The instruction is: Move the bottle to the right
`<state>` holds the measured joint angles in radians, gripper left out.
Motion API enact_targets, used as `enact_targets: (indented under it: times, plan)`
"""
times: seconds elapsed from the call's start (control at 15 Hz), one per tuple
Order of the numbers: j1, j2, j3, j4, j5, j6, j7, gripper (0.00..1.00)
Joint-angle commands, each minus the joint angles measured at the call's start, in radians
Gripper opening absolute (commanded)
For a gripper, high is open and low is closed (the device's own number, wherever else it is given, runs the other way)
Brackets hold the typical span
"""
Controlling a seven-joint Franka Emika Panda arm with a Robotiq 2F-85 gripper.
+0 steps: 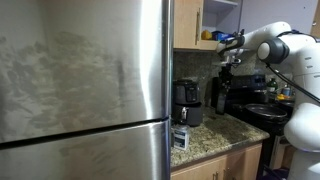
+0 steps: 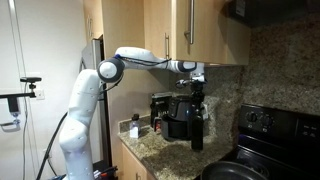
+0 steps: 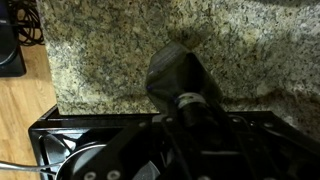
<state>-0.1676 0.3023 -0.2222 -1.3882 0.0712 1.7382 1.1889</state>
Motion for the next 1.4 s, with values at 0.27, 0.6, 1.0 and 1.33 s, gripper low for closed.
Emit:
enact_targets:
  times: [0.27, 0.6, 1.0, 1.33]
  plan:
    - [-0.014, 0.054, -0.001, -0.008, 0.009, -0.014, 0.002, 0.11]
    - [-0.026, 0.07, -0.003, 0.019, 0.04, 0.036, 0.004, 0.11]
    - [-0.03, 0.127, -0.008, 0.045, 0.029, 0.08, 0.012, 0.11]
    - [-0.063, 0.209, -0.033, 0.076, 0.018, 0.215, 0.049, 0.11]
